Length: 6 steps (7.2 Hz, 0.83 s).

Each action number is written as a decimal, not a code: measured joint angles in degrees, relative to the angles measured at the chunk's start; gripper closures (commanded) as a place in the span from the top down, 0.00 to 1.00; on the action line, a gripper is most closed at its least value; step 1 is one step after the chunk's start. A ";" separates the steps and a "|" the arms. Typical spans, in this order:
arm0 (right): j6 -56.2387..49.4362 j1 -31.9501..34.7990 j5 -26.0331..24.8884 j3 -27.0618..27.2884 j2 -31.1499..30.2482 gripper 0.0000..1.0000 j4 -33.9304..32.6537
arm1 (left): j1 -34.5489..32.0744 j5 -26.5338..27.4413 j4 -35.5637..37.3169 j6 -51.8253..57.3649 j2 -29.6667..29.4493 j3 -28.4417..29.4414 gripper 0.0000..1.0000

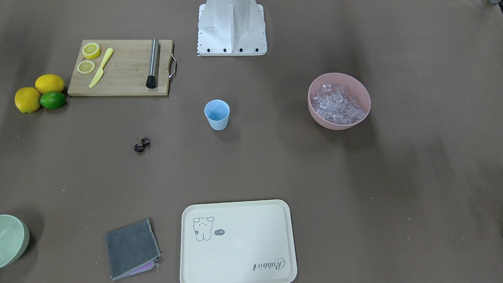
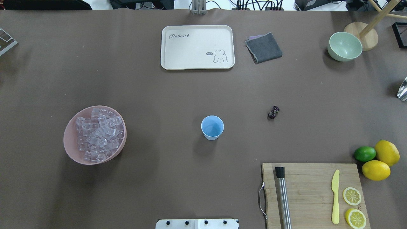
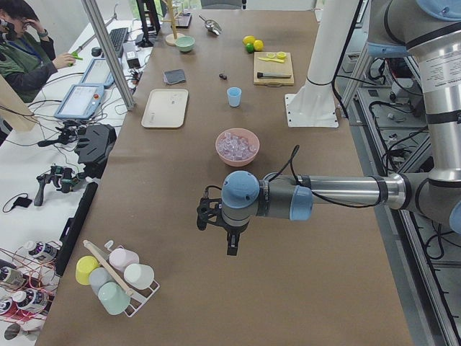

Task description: Put ice and cherries in cup

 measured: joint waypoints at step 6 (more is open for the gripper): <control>0.05 0.19 -0.43 0.72 0.79 1.00 0.06 | 0.00 0.00 0.00 -0.01 -0.05 -0.02 0.99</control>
